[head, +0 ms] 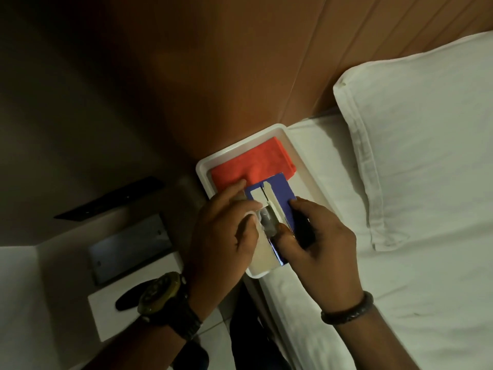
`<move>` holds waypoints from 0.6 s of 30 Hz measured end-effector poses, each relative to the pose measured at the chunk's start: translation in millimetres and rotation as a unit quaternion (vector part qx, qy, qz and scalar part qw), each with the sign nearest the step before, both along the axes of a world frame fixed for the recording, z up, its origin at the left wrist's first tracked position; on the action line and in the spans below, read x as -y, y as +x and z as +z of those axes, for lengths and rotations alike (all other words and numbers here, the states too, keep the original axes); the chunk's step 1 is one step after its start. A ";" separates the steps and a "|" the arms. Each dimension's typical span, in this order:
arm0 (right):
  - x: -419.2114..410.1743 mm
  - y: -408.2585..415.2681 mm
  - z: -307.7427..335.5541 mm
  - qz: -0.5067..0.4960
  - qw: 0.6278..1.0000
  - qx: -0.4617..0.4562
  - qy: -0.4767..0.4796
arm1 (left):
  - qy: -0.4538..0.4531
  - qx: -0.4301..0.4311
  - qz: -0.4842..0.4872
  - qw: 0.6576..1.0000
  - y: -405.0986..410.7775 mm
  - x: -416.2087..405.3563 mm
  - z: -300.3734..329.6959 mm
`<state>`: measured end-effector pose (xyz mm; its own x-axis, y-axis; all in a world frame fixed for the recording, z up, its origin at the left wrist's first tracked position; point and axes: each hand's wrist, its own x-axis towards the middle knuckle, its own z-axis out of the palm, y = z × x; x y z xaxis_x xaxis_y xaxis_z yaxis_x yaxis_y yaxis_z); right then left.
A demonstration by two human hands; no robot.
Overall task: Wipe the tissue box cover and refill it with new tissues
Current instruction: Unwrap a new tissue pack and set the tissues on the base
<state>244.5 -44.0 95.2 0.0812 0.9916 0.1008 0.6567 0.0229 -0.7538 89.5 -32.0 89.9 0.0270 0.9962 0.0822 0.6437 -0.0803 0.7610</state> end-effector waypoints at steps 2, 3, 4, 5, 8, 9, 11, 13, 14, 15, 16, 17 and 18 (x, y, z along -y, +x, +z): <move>-3.8 0.3 5.0 0.005 1.000 0.008 -0.018 | -0.009 -0.015 -0.021 1.000 4.9 -2.8 4.0; -5.5 1.6 7.5 0.010 1.000 0.008 -0.023 | -0.008 -0.024 -0.034 0.999 7.1 -5.2 5.9; -7.2 3.5 9.7 0.015 1.000 0.011 -0.024 | -0.004 -0.037 -0.044 0.998 9.5 -7.4 7.9; -8.1 5.5 11.2 0.022 0.999 0.019 -0.022 | 0.002 -0.051 -0.049 0.998 11.1 -9.1 9.6; -8.1 10.4 13.6 0.054 0.997 0.050 -0.028 | 0.038 -0.100 -0.046 0.993 15.2 -15.7 15.0; -7.6 10.2 14.2 0.063 0.996 0.056 -0.027 | 0.060 -0.115 -0.046 0.990 16.2 -17.6 16.0; -8.6 9.8 15.1 0.076 0.995 0.071 -0.004 | 0.103 -0.135 -0.050 0.984 16.6 -19.9 16.5; -11.3 12.6 15.6 0.073 0.993 0.082 0.035 | 0.122 -0.120 -0.037 0.985 16.0 -22.3 17.8; -13.1 15.8 14.9 0.056 0.996 0.061 0.041 | 0.115 -0.089 -0.014 0.989 14.7 -24.4 18.4; -14.4 19.3 13.6 0.028 0.999 0.021 0.036 | 0.099 -0.045 0.016 0.994 12.6 -27.2 18.5; -15.2 22.9 11.2 -0.006 0.999 -0.027 0.025 | 0.073 0.001 0.046 0.996 10.9 -30.4 18.4; -15.2 25.6 8.3 -0.035 0.997 -0.070 0.009 | 0.041 0.038 0.071 0.996 9.2 -33.3 17.3; -14.6 26.3 6.1 -0.055 0.993 -0.099 -0.012 | 0.009 0.058 0.088 0.994 7.2 -35.4 16.0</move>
